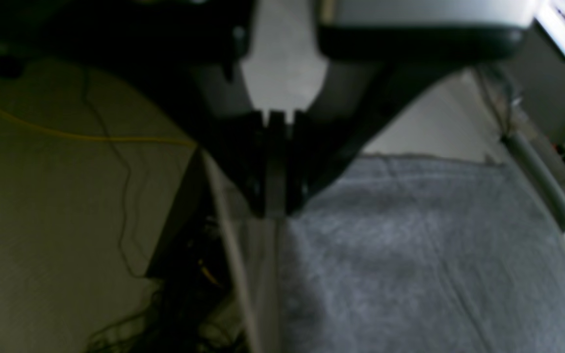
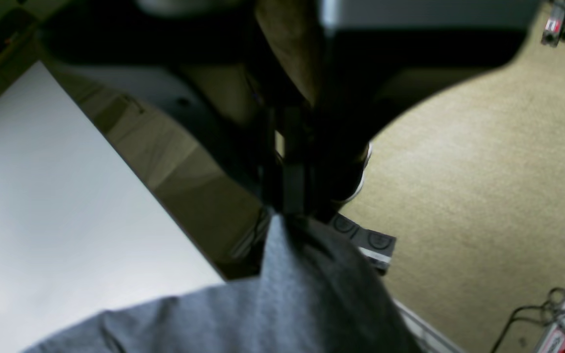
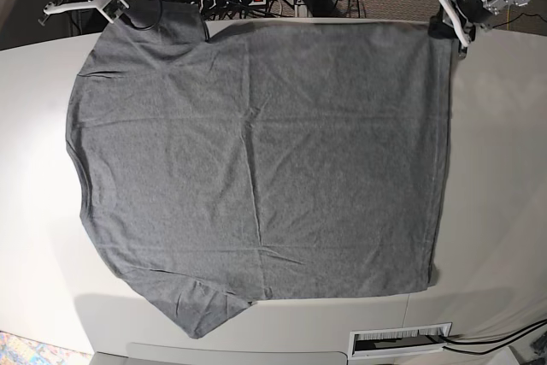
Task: Fold the T-shirt properly
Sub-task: 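Pull the shirt with both grippers toward the robot to straighten it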
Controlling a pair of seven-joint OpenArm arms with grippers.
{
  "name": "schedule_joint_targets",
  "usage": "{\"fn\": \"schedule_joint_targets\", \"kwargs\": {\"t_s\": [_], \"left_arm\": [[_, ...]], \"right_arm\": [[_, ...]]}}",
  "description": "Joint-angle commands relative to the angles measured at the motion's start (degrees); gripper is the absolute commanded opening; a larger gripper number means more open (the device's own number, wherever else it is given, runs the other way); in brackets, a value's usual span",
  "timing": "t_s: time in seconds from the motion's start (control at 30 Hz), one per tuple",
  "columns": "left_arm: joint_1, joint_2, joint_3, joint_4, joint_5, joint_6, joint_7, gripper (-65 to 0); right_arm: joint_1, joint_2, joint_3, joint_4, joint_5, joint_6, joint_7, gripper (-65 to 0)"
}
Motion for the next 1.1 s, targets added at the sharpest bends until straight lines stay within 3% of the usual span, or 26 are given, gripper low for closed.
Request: {"fn": "schedule_joint_targets", "kwargs": {"t_s": [0.0, 0.2, 0.4, 0.53, 0.77, 0.9, 1.07], "left_arm": [[0.7, -1.1, -0.3, 1.3, 0.1, 0.7, 0.5, -65.0], [4.1, -1.2, -0.3, 2.6, 0.4, 0.7, 4.0, -65.0], [9.6, -3.2, -0.3, 2.6, 5.6, 1.0, 4.5, -65.0], [11.3, -3.7, -0.3, 2.6, 10.4, 5.6, 5.5, -65.0], [10.2, -3.7, -0.4, 2.6, 19.5, 18.3, 8.1, -65.0], [7.3, -3.6, -0.4, 2.6, 20.2, 20.7, 8.4, -65.0], [1.9, -3.6, -0.4, 2.6, 19.9, 21.0, 7.9, -65.0]], "right_arm": [[-1.4, 0.6, 0.5, 1.1, -0.1, -0.3, -0.3, -65.0], [-5.0, 0.6, 0.6, 1.1, -0.2, -0.3, -2.5, -65.0], [-6.6, 0.6, 0.6, 1.1, -2.1, -0.3, -3.9, -65.0], [-6.6, 0.6, 0.6, 1.1, -5.6, -0.3, -1.1, -65.0], [-4.5, 0.6, 0.6, 1.1, -9.4, -0.9, 10.8, -65.0], [1.2, 0.6, 0.6, 1.1, -9.4, -1.4, 11.3, -65.0], [6.6, 0.4, 0.6, 1.1, -9.4, -1.4, 13.8, -65.0]]}}
